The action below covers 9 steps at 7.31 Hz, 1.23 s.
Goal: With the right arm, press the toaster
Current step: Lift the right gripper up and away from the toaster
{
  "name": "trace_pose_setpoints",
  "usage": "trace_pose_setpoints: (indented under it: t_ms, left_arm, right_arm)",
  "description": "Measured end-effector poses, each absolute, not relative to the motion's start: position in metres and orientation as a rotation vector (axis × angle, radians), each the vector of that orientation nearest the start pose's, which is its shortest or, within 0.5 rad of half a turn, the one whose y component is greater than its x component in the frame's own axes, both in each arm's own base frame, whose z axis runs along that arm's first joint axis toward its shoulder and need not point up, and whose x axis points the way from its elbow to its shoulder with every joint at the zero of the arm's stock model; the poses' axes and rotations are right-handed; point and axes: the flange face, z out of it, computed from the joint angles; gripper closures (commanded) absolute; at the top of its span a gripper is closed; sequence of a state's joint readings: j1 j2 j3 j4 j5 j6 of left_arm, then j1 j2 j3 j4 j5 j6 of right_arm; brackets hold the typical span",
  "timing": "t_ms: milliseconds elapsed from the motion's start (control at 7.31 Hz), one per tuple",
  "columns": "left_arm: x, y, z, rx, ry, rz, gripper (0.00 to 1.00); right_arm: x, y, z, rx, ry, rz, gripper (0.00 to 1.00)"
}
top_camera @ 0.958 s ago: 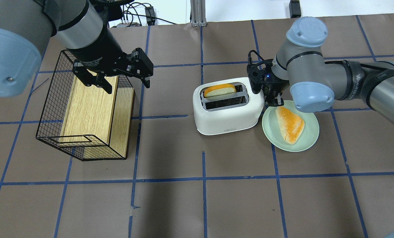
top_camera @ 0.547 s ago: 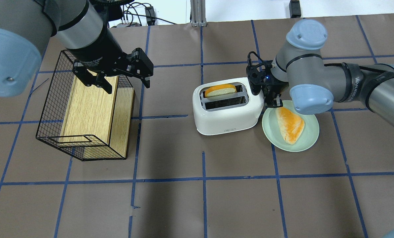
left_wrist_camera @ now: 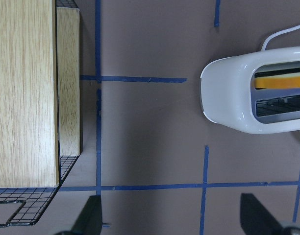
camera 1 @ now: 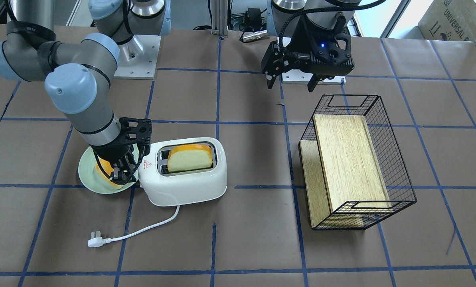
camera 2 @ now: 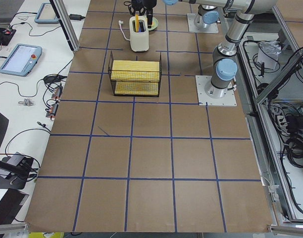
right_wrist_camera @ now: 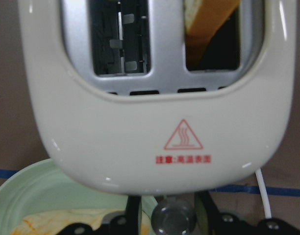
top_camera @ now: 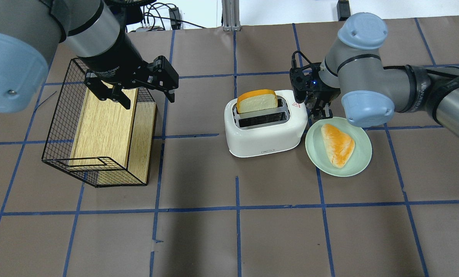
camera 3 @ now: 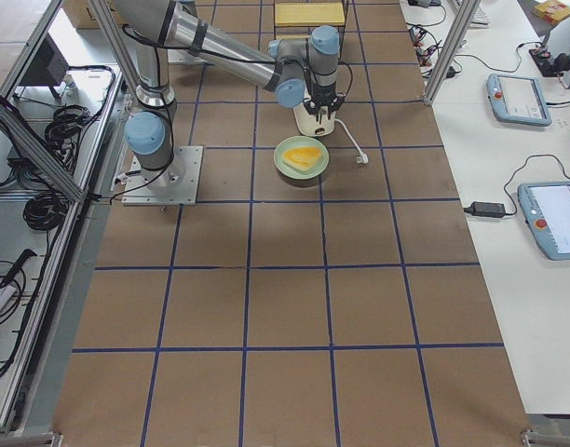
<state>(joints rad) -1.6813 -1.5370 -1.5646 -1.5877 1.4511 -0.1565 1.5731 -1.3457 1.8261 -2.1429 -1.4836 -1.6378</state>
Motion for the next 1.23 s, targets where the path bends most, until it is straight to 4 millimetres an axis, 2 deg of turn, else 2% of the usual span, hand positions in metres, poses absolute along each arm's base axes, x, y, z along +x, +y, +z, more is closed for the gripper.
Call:
trace_pose_setpoints:
  t_ms: [274, 547, 821, 1095, 1232]
  left_arm:
    - [-0.197, -0.461, 0.506, -0.073, 3.262, -0.012, 0.0]
    - [-0.197, -0.461, 0.506, -0.073, 3.262, -0.011, 0.0]
    - [-0.197, -0.461, 0.506, -0.073, 3.262, -0.011, 0.0]
    - [-0.197, -0.461, 0.506, -0.073, 3.262, -0.011, 0.0]
    - [-0.197, -0.461, 0.506, -0.073, 3.262, -0.011, 0.0]
  right_arm:
    - [0.146, -0.56, 0.366, -2.19, 2.243, -0.181, 0.31]
    - [0.144, -0.567, 0.412, -2.031, 2.357, -0.133, 0.31]
    - [0.139, -0.561, 0.431, -1.794, 2.513, -0.081, 0.29]
    - [0.138, -0.546, 0.451, -1.423, 2.751, -0.063, 0.29]
    - [0.137, -0.54, 0.454, -1.251, 2.838, -0.032, 0.29]
